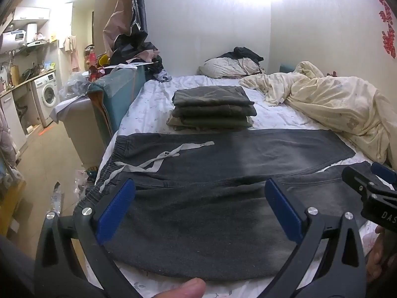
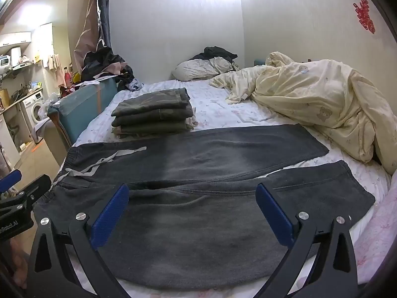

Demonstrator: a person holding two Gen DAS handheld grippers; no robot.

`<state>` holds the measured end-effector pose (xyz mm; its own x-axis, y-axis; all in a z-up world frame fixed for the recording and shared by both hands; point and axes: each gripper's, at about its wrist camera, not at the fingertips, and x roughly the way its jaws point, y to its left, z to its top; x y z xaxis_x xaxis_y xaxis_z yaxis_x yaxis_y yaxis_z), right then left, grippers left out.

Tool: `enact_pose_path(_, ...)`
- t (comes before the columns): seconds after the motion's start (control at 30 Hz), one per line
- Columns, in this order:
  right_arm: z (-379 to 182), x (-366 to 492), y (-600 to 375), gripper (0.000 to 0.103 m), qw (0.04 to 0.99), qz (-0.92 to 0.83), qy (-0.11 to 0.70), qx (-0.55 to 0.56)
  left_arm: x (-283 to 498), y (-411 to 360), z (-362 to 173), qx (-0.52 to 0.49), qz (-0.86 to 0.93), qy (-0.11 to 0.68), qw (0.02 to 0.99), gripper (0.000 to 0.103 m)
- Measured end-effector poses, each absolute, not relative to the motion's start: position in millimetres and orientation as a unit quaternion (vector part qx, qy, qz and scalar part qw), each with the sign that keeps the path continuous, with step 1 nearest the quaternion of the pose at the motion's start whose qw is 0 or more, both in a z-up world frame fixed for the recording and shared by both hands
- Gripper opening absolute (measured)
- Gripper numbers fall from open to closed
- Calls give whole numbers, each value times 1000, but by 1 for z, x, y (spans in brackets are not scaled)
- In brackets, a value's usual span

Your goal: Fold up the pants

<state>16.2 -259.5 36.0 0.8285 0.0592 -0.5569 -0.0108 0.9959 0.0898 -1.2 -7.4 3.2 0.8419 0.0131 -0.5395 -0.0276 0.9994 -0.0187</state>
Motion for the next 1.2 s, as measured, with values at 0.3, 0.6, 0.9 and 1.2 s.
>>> enact_pose_path(0.3, 37, 18, -261, 103, 955, 18, 293, 40, -1, -6, 5, -13, 10, 280, 960, 103)
enact_pose_path(0.6, 37, 18, -259, 103, 955, 17, 292, 39, 0, -5, 5, -12, 10, 279, 960, 103)
enact_pose_path(0.9, 37, 17, -258, 103, 956, 16, 291, 37, 0, -6, 5, -12, 10, 278, 961, 103)
enact_pose_path(1.2, 37, 17, -257, 103, 956, 17, 291, 37, 0, -7, 8, -11, 10, 275, 961, 103)
